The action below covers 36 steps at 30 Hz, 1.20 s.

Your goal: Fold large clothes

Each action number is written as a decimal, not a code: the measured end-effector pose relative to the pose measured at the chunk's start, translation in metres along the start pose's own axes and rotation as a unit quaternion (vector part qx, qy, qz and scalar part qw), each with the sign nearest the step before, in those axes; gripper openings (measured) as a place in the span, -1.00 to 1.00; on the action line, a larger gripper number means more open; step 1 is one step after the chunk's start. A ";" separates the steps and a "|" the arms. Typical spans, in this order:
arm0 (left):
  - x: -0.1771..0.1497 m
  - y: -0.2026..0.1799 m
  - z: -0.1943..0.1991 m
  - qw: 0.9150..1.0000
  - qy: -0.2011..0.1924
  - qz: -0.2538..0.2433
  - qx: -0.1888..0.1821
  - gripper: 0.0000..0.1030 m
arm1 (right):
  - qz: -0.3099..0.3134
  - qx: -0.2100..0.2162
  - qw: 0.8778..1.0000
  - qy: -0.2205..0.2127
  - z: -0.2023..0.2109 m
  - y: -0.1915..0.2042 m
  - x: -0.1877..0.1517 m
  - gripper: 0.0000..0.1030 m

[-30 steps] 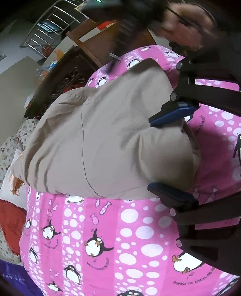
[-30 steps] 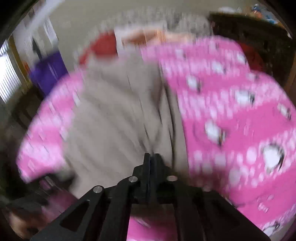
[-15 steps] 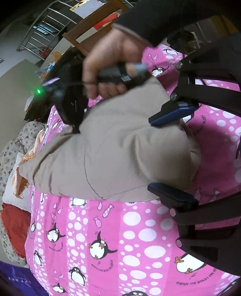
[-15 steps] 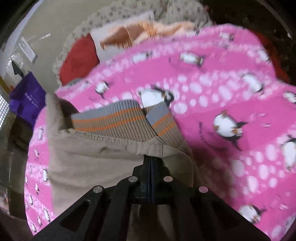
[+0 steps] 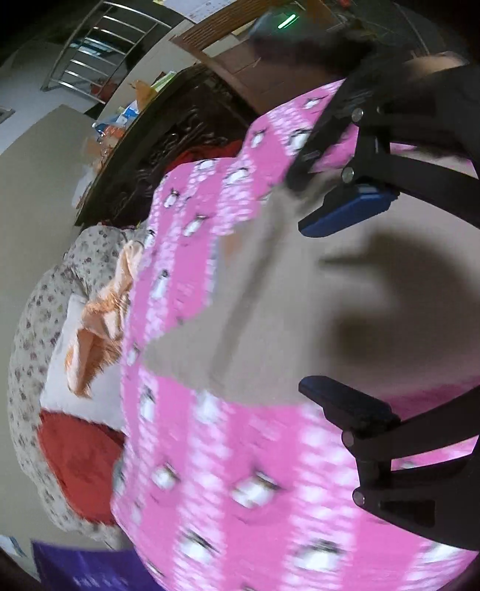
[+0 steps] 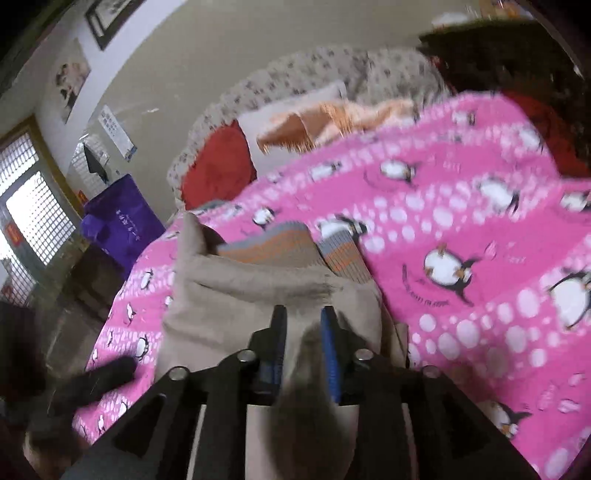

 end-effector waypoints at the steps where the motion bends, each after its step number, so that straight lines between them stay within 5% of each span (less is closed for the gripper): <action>1: 0.007 -0.003 -0.015 1.000 0.005 -0.011 0.011 0.50 | 0.009 -0.010 1.000 0.003 -0.002 0.003 0.004 -0.59; 6: 0.011 0.009 -0.059 0.997 0.025 -0.013 0.068 0.50 | 0.031 -0.070 0.995 0.068 -0.037 -0.006 0.008 -0.63; 9: 0.008 0.022 -0.077 0.996 0.038 0.026 0.080 0.69 | 0.022 -0.086 0.990 0.106 -0.060 -0.027 -0.014 -0.82; 12: -0.003 0.024 -0.095 0.995 0.039 0.012 0.092 1.00 | 0.037 -0.088 0.991 0.095 -0.073 -0.035 -0.030 -0.86; 16: -0.018 0.023 -0.101 0.994 0.005 -0.025 0.106 1.00 | 0.032 -0.071 0.994 0.070 -0.076 -0.042 -0.043 -0.86; 26: -0.015 0.023 -0.104 0.992 0.017 -0.036 0.121 1.00 | -0.007 -0.043 0.996 0.080 -0.072 -0.044 -0.042 -0.83; 29: -0.002 0.019 -0.088 0.992 0.063 -0.028 0.102 1.00 | 0.018 -0.037 0.996 0.082 -0.041 -0.033 -0.025 -0.70; 33: 0.008 0.015 -0.033 0.998 0.056 -0.015 0.039 1.00 | 0.054 -0.020 0.998 0.006 0.041 -0.024 0.010 0.47; 36: -0.012 0.032 0.003 0.998 0.047 -0.027 0.043 1.00 | 0.064 -0.021 0.998 -0.001 0.084 -0.038 0.003 0.64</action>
Point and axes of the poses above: each gripper's, at about its wrist camera, not at the fingertips, and z roughly against the way its jaws point, y to its left, x to its top, the point moved 9 cm from there along -z, roughly the way its jaws point, and after that the axes turned 11 degrees about -y, right-handed, at the moved point
